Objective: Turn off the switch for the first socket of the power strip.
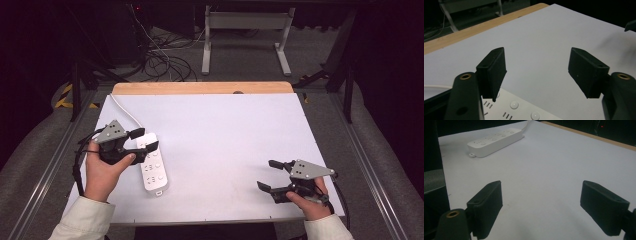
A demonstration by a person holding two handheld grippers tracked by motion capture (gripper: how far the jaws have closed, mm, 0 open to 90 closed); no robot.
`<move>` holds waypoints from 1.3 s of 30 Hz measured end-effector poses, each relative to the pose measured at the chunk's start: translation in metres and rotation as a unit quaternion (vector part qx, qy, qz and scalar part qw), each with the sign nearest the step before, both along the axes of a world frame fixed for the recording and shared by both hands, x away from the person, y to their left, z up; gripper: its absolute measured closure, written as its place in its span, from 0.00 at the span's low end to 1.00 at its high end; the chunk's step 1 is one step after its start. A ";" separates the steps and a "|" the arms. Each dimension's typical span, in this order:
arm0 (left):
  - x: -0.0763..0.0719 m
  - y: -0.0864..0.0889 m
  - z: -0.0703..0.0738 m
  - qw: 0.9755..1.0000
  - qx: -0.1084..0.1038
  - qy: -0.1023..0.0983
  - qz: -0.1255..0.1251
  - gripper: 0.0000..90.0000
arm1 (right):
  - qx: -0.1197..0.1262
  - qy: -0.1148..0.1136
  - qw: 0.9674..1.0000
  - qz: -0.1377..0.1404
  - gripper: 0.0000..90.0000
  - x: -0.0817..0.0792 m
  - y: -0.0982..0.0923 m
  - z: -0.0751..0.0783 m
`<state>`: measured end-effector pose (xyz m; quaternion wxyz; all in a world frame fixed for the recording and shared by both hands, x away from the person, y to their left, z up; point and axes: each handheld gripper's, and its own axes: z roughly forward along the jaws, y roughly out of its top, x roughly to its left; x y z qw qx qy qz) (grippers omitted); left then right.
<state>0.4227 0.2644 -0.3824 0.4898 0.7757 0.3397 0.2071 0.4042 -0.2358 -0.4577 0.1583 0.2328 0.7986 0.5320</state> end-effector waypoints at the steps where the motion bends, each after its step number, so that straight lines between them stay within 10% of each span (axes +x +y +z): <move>1: -0.003 0.001 -0.001 1.000 -0.003 -0.006 -0.002 0.31 | -0.001 0.000 1.000 0.000 0.20 0.000 0.000 0.000; 9: -0.025 0.011 -0.011 0.999 -0.040 -0.012 -0.021 0.23 | -0.005 0.002 1.000 0.000 0.20 0.000 0.001 -0.001; 28: -0.055 0.027 -0.041 0.999 -0.024 -0.037 -0.029 0.11 | -0.001 0.000 1.000 0.001 0.19 -0.001 0.000 -0.001; 39: -0.060 0.029 -0.063 0.999 -0.024 -0.013 -0.026 0.10 | -0.006 0.000 1.000 0.003 0.18 0.000 -0.001 -0.002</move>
